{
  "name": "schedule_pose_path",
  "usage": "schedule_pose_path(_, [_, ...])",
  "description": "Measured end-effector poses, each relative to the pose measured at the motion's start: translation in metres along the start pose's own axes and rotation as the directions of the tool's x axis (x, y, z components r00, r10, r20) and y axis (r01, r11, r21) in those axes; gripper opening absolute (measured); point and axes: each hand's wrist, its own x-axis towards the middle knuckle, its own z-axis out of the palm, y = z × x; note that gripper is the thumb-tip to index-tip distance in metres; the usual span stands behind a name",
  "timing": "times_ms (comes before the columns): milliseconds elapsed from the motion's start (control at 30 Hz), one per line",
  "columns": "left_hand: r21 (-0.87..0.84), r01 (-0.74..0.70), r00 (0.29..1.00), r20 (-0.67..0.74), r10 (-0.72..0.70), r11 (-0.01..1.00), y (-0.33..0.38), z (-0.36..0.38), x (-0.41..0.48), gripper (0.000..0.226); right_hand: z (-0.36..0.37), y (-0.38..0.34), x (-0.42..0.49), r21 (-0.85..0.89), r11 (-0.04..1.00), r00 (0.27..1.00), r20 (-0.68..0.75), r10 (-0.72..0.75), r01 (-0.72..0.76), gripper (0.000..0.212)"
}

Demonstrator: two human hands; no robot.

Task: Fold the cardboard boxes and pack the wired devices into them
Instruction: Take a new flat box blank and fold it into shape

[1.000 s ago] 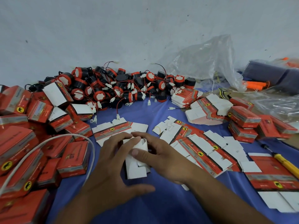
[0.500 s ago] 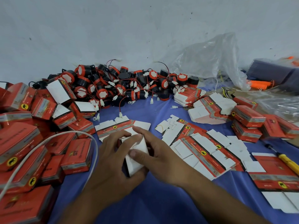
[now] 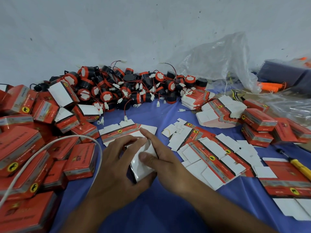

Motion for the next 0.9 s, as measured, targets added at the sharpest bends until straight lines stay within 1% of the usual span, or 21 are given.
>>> schedule_pose_path(200, [0.011, -0.060, 0.997, 0.045, 0.059, 0.998, -0.007, 0.000, 0.000, 0.074, -0.004, 0.005, -0.002, -0.102, 0.994, 0.999, 0.003, -0.046, 0.047, 0.049])
schedule_pose_path(267, [0.042, -0.093, 0.995, 0.032, 0.091, 0.995, -0.009, -0.001, -0.001, 0.071, -0.004, 0.001, -0.005, -0.207, 0.975, 0.997, 0.003, -0.077, 0.076, 0.051])
schedule_pose_path(367, [0.064, -0.124, 0.992, 0.011, 0.123, 0.990, -0.010, -0.001, 0.000, 0.069, -0.001, -0.001, -0.006, -0.387, 0.909, 0.985, -0.007, -0.173, 0.156, 0.055])
schedule_pose_path(433, [0.080, -0.131, 0.991, 0.003, 0.131, 0.988, -0.009, -0.001, -0.001, 0.070, 0.003, 0.000, -0.005, -0.460, 0.872, 0.979, -0.022, -0.203, 0.170, 0.058])
schedule_pose_path(533, [0.097, -0.125, 0.992, 0.013, 0.124, 0.987, -0.010, -0.002, -0.001, 0.071, 0.006, -0.001, -0.003, -0.469, 0.867, 0.979, -0.023, -0.203, 0.169, 0.060])
schedule_pose_path(667, [0.121, -0.078, 0.997, -0.002, 0.079, 0.990, -0.010, -0.004, -0.001, 0.069, -0.005, -0.001, -0.004, -0.438, 0.876, 0.978, 0.059, -0.198, 0.204, 0.062])
schedule_pose_path(767, [0.095, -0.054, 0.998, -0.008, 0.055, 0.994, -0.009, -0.005, 0.000, 0.072, -0.010, -0.004, -0.005, -0.443, 0.856, 0.963, 0.084, -0.257, 0.267, 0.057])
schedule_pose_path(833, [0.081, -0.050, 0.999, -0.009, 0.051, 0.995, -0.008, -0.006, 0.001, 0.072, -0.009, -0.006, -0.003, -0.424, 0.848, 0.943, 0.045, -0.331, 0.317, 0.055])
schedule_pose_path(900, [0.070, -0.045, 0.999, -0.005, 0.045, 0.997, -0.007, -0.007, 0.001, 0.074, -0.007, -0.006, -0.002, -0.397, 0.851, 0.930, 0.017, -0.367, 0.343, 0.053])
